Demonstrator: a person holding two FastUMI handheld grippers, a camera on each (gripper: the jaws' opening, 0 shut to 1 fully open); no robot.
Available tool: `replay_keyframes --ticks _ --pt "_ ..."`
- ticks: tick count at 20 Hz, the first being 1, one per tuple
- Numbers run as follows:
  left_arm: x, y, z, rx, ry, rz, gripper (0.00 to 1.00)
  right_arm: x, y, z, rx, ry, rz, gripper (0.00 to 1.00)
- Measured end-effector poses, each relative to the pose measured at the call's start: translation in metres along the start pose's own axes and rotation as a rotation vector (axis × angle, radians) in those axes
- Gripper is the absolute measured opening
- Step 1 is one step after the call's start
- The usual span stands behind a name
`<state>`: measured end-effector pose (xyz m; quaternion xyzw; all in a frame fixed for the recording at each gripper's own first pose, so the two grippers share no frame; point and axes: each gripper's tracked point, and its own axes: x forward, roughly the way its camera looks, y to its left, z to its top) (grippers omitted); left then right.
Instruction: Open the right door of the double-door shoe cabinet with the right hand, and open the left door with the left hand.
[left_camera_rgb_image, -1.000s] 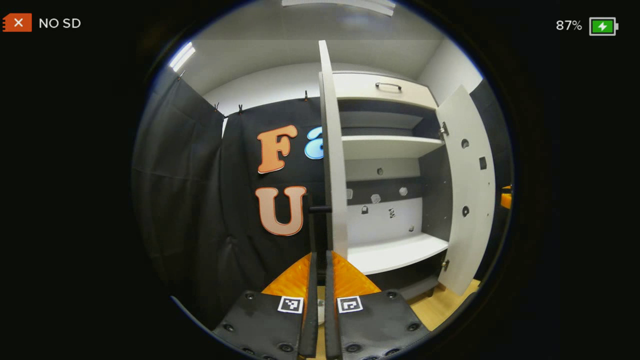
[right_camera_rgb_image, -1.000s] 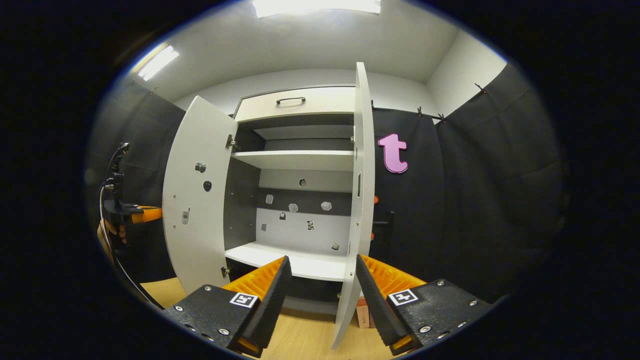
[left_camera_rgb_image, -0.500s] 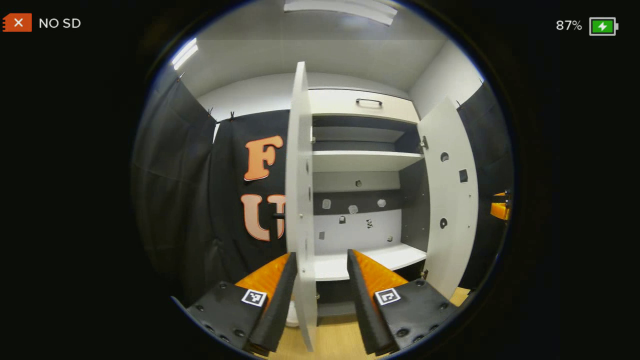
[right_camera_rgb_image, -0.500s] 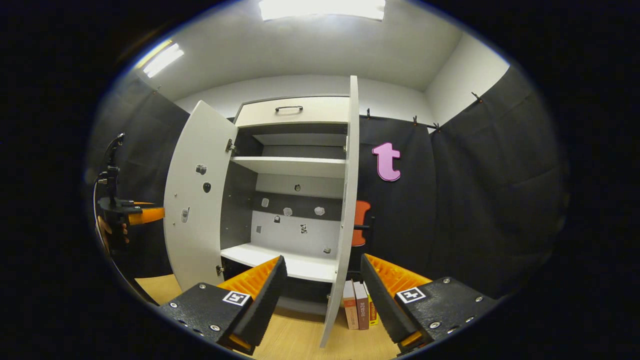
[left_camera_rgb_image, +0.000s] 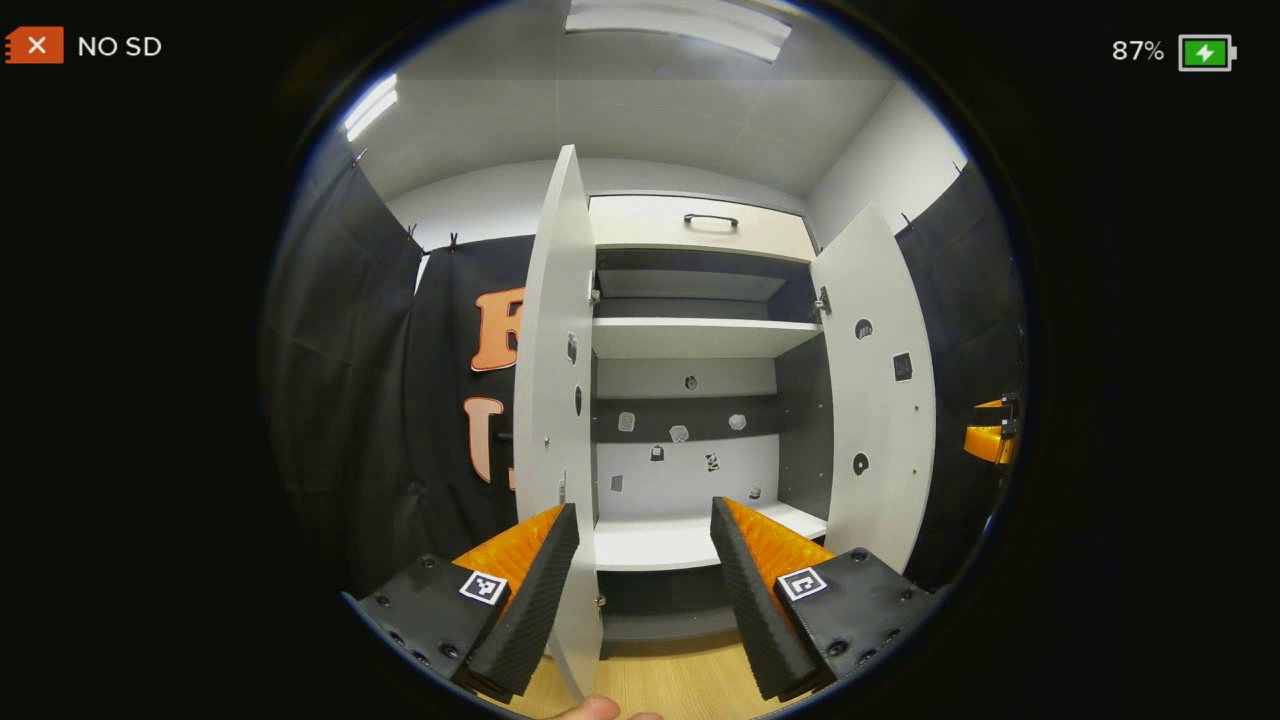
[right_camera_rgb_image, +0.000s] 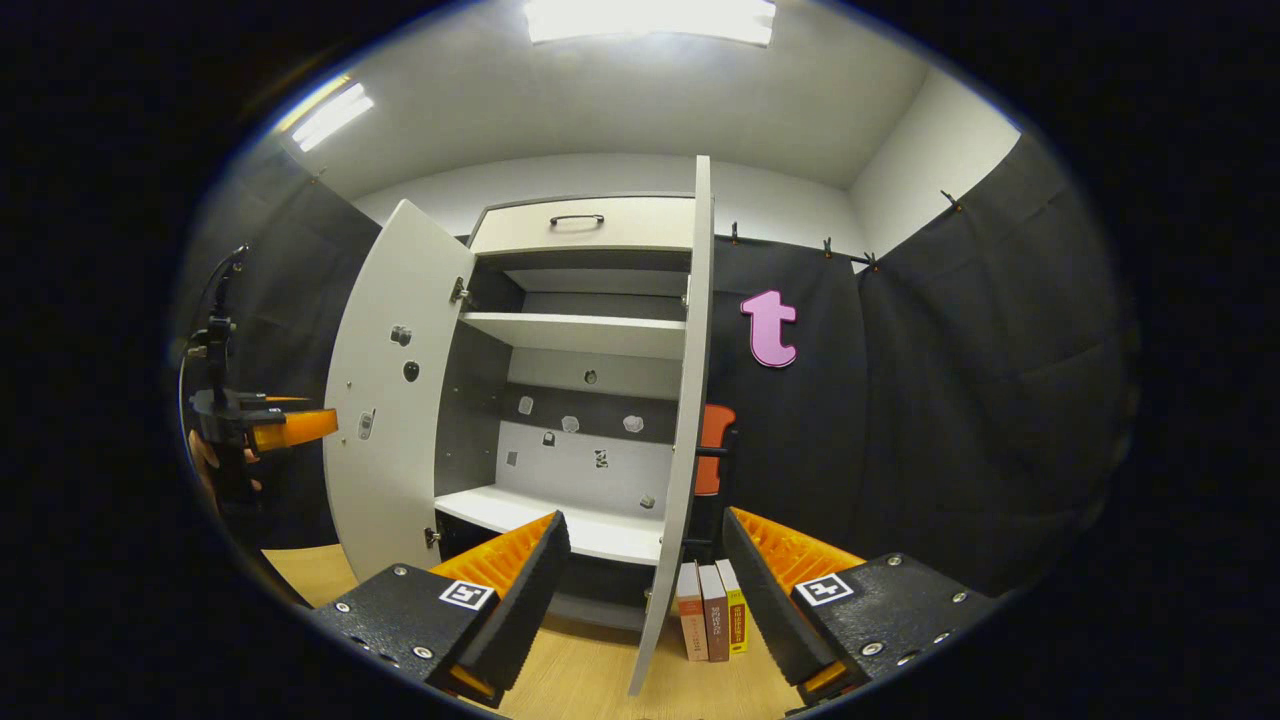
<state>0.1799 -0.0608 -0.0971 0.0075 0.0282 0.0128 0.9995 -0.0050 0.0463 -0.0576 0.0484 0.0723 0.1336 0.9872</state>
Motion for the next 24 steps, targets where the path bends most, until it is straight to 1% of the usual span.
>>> replay_keyframes --ticks 3,4,5,8,16,18,24 --pt "0.002 -0.001 0.002 0.012 -0.013 -0.005 0.82 0.003 0.001 0.001 -0.013 -0.003 0.005 0.94" --pt "0.002 -0.002 0.002 0.014 -0.015 -0.007 0.8 0.003 0.003 0.001 -0.016 0.001 0.01 0.97" --pt "0.003 -0.003 0.001 0.017 -0.013 -0.009 0.82 0.006 0.003 -0.001 -0.015 0.006 0.011 0.94" --pt "0.002 -0.003 0.001 0.028 -0.009 -0.01 0.82 0.01 0.001 -0.001 -0.012 0.004 0.006 0.94" --pt "0.004 0.001 0.008 0.044 -0.043 0.009 0.82 0.017 0.004 0.0 -0.011 -0.006 0.007 0.94" --pt "0.006 0.003 0.009 0.042 -0.053 0.015 0.8 0.018 0.006 0.001 -0.015 -0.01 0.007 0.94" --pt "0.005 0.008 0.007 0.042 -0.044 0.034 0.8 0.024 0.012 0.005 -0.015 -0.023 0.006 0.94"
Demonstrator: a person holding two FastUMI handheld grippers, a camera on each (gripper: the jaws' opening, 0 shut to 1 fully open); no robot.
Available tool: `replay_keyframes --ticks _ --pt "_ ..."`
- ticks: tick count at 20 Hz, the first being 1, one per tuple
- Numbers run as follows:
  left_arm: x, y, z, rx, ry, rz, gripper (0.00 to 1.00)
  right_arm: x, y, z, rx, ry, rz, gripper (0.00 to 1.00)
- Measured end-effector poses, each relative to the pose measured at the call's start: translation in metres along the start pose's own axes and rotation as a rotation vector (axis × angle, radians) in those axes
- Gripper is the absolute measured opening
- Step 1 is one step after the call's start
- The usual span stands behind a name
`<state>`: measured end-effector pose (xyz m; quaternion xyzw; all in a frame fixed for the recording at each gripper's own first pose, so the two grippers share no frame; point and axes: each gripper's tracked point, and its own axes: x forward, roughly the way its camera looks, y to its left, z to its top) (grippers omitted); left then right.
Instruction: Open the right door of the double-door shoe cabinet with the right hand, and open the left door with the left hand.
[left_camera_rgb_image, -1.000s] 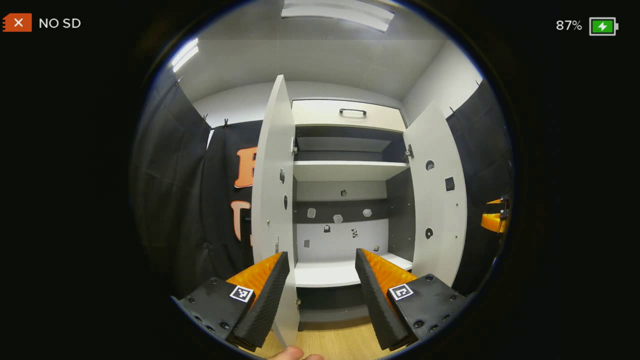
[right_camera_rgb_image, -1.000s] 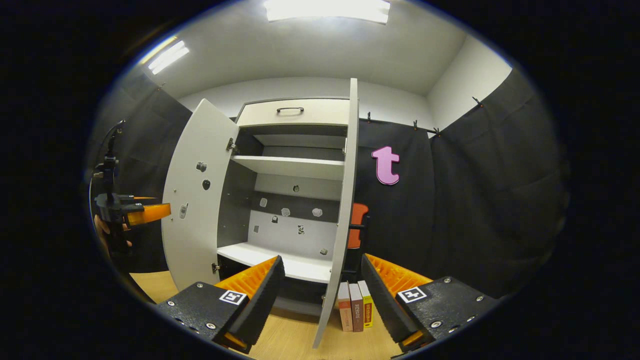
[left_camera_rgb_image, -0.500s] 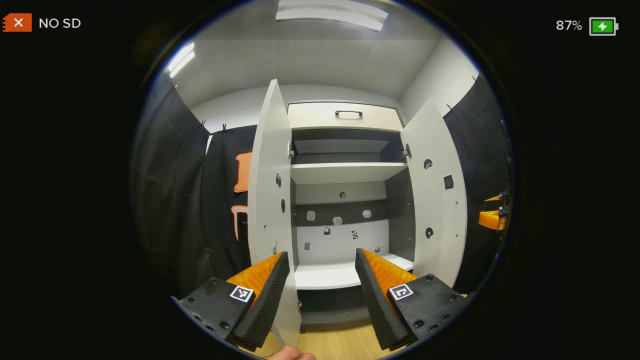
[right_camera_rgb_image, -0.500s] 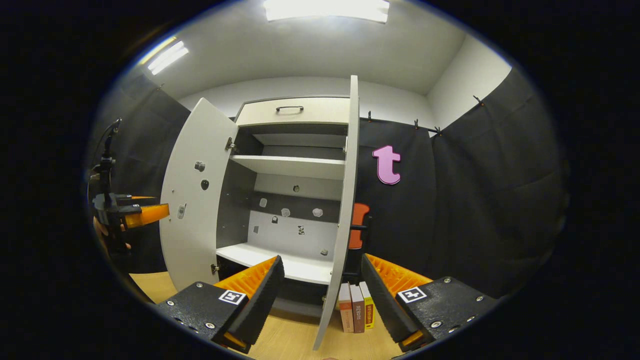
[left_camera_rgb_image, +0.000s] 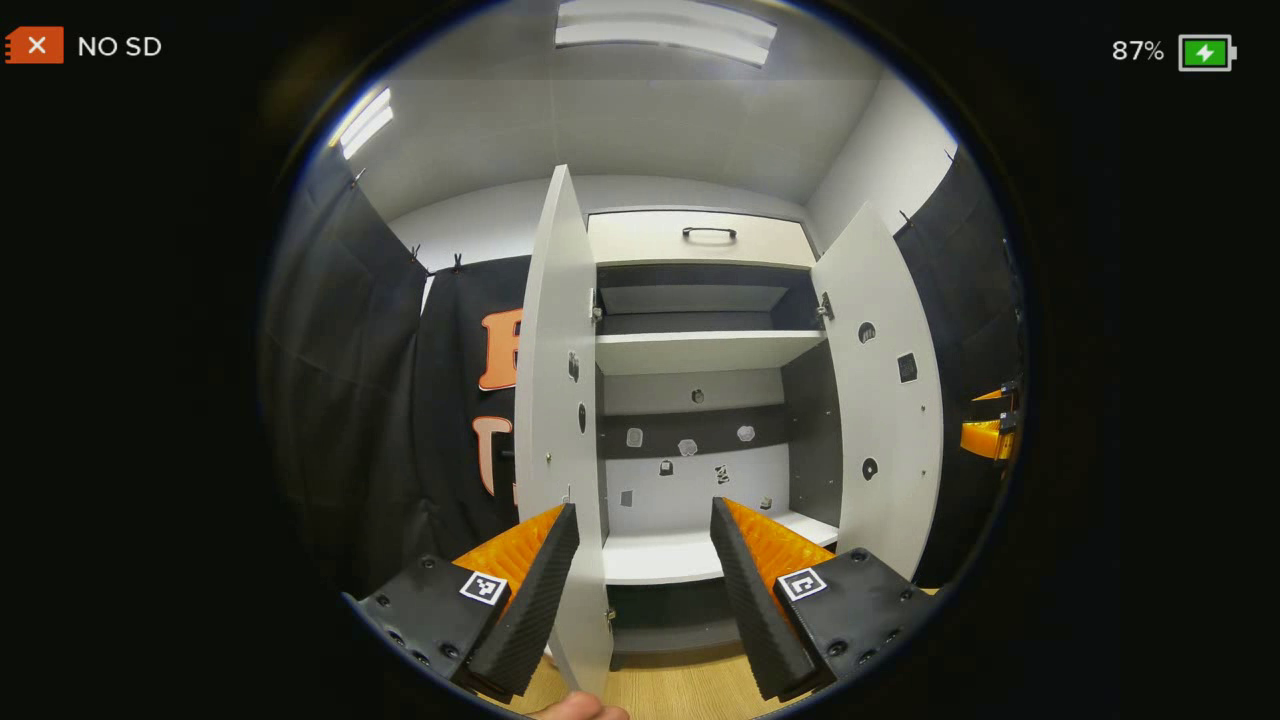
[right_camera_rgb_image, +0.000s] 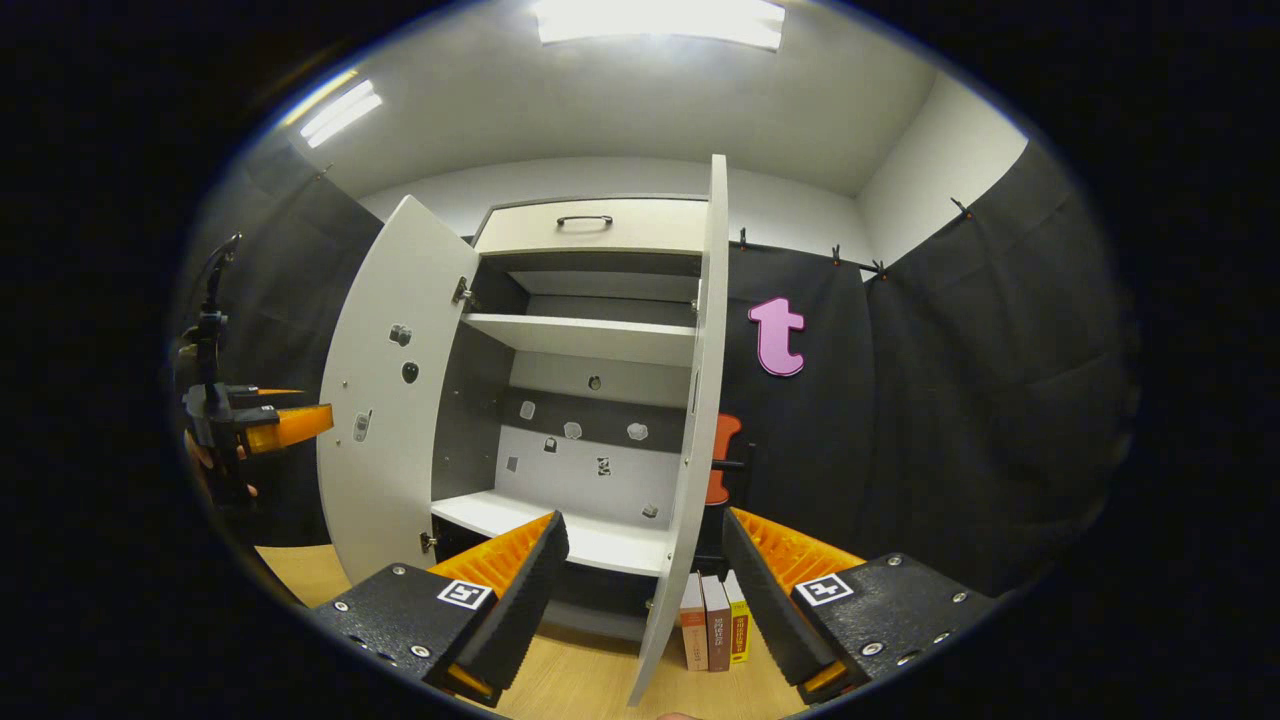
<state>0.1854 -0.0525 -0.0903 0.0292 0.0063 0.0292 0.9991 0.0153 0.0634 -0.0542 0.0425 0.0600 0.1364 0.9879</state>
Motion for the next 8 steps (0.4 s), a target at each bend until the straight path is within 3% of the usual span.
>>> replay_keyframes --ticks 8 --pt "0.0 0.003 -0.003 -0.019 0.007 0.021 0.8 0.001 0.01 -0.003 -0.035 0.01 0.022 0.94"
